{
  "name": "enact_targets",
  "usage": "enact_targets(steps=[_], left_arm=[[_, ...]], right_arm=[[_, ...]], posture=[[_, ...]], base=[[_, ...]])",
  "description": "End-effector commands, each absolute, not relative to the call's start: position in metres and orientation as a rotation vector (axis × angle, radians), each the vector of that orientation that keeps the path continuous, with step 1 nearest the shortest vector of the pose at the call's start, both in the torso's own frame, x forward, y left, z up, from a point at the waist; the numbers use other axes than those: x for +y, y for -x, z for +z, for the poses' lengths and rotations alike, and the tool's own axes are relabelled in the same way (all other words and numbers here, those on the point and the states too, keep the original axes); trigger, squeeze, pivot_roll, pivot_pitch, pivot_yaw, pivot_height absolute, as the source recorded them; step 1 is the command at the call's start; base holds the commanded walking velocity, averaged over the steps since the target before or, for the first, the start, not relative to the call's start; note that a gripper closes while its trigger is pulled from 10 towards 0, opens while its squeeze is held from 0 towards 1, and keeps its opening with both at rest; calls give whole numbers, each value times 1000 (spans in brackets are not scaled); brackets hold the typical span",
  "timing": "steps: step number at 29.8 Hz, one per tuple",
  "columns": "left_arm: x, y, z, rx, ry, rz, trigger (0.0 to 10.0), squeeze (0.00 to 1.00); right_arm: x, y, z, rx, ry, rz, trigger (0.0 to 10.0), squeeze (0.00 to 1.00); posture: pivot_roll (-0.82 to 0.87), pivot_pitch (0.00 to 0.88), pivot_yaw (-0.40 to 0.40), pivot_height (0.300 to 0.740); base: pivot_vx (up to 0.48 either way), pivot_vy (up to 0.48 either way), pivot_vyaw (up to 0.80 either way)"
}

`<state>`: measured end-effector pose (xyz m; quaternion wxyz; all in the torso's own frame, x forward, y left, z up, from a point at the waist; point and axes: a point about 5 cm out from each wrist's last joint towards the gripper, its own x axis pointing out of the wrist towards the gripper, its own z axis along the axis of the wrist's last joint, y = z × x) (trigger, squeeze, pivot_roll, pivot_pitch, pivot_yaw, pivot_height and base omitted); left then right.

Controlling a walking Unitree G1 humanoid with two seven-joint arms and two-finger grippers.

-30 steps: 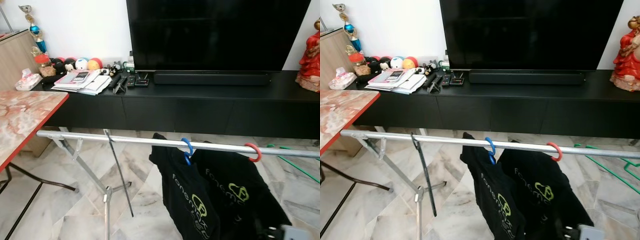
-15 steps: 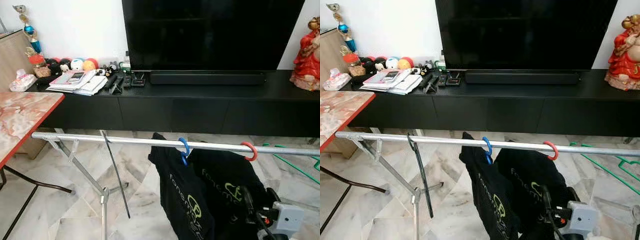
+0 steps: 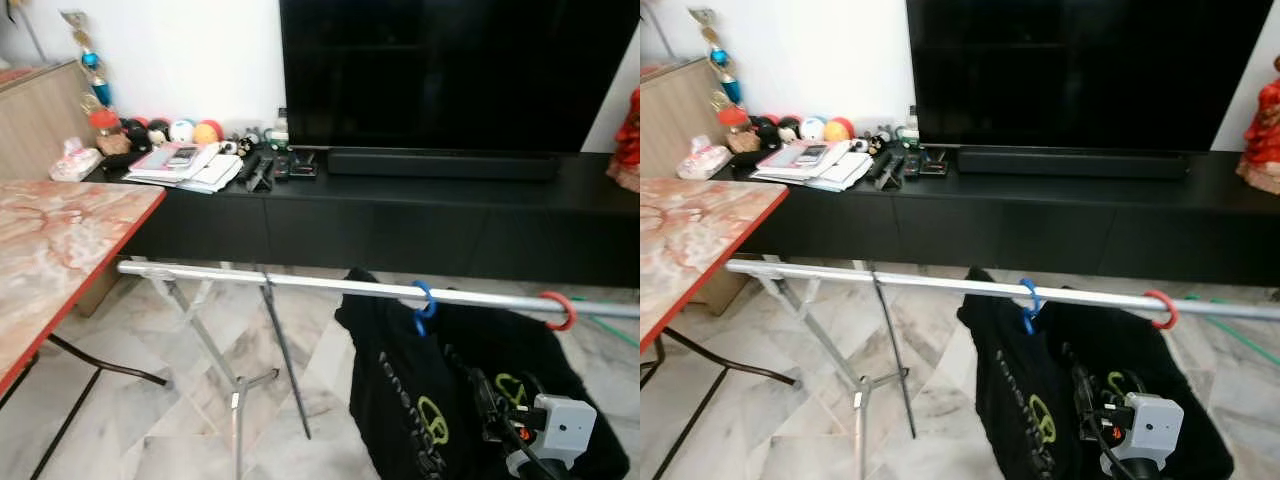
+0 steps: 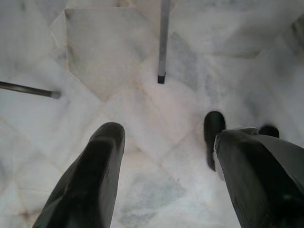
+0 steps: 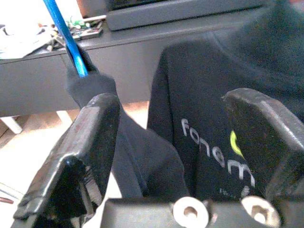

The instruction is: Hang hanger

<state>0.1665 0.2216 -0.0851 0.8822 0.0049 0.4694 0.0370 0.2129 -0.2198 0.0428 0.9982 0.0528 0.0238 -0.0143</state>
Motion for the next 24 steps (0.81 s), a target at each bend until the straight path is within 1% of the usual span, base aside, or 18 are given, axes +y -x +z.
enact_targets(steps=[1, 8, 11, 15, 24], left_arm=[[218, -162, -88, 995, -9, 71, 10000, 0], [220, -160, -88, 998, -12, 75, 10000, 0], [225, -160, -87, 995, -10, 84, 10000, 0], [234, -160, -85, 999, -13, 93, 10000, 0], [232, -154, -88, 1016, -10, 78, 10000, 0]], right_arm=[[-223, -213, 43, 58, -107, -41, 10000, 0], [-222, -218, 45, 51, -103, -32, 10000, 0], [-222, -221, 46, 46, -101, -23, 10000, 0], [-219, -225, 47, 55, -92, 37, 10000, 0], [-223, -239, 46, 70, -81, 34, 10000, 0]], posture=[[0, 0, 23, 740], [3, 0, 22, 740], [6, 0, 23, 740], [5, 0, 27, 740], [4, 0, 36, 740]], base=[[0, 0, 0], [0, 0, 0], [0, 0, 0], [0, 0, 0], [0, 0, 0]])
